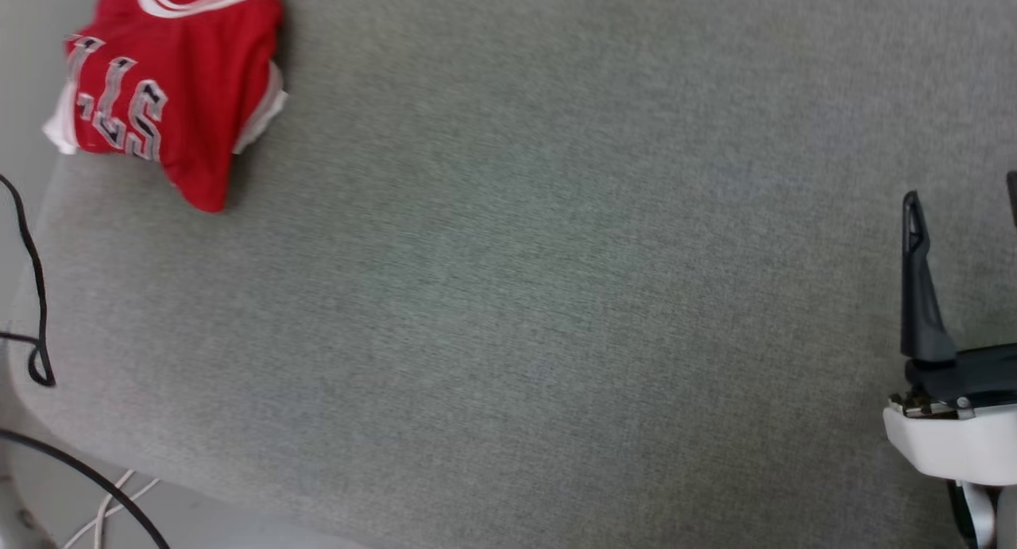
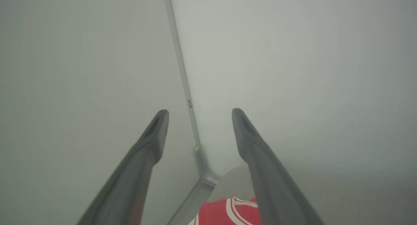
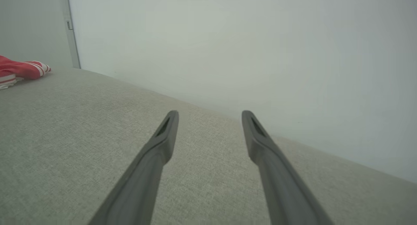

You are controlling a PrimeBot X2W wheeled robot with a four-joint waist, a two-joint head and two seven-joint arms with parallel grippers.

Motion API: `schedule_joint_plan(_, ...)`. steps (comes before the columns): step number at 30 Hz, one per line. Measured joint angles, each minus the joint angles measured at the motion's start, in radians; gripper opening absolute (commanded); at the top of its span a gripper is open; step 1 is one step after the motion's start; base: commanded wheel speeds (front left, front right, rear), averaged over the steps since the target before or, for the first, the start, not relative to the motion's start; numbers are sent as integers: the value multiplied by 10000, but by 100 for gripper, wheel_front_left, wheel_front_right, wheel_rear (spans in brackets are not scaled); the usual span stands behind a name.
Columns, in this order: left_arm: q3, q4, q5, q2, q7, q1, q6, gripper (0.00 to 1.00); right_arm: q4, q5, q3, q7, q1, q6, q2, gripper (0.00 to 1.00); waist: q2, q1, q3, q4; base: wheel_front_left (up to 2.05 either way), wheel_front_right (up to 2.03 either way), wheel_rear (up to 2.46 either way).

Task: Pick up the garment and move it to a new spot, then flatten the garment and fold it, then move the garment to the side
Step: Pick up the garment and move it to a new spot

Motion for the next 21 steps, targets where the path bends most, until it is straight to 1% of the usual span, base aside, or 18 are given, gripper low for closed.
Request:
schedule_joint_plan(2,-322,537,-435,370,773,-403,-35,100,-159,-35,-36,0,-54,0,-46,100,0,0,307,-134,0,0,0)
schedule_joint_plan(4,-895,878,-1047,713,1555,-630,-35,100,-297,-61,-65,0,-138,0,-73,100,-1,0,554,-267,0,0,0)
schedule_joint_plan(9,-2211,1298,-2585,1862,3415,-1015,-46,100,-606,-90,-46,0,-311,0,-150,100,0,-1,1028,-562,0,0,0)
schedule_joint_plan(11,-2750,1404,-3210,2232,4289,-1062,-46,100,-784,-132,-35,0,-406,0,-194,100,0,-1,1216,-655,0,0,0)
schedule_joint_plan(15,-3653,1461,-4694,2675,6052,-1193,-48,100,-1116,-203,-61,-2,-556,0,-276,100,0,-1,1602,-798,0,0,0)
schedule_joint_plan(18,-4207,1567,-5532,2959,7235,-1310,-46,100,-1310,-274,-36,0,-635,0,-360,100,-1,-1,1900,-861,0,0,0)
schedule_joint_plan(21,-4581,1730,-6211,3062,7994,-1420,-46,100,-1457,-337,23,0,-754,0,-435,100,-1,-1,2193,-930,0,0,0)
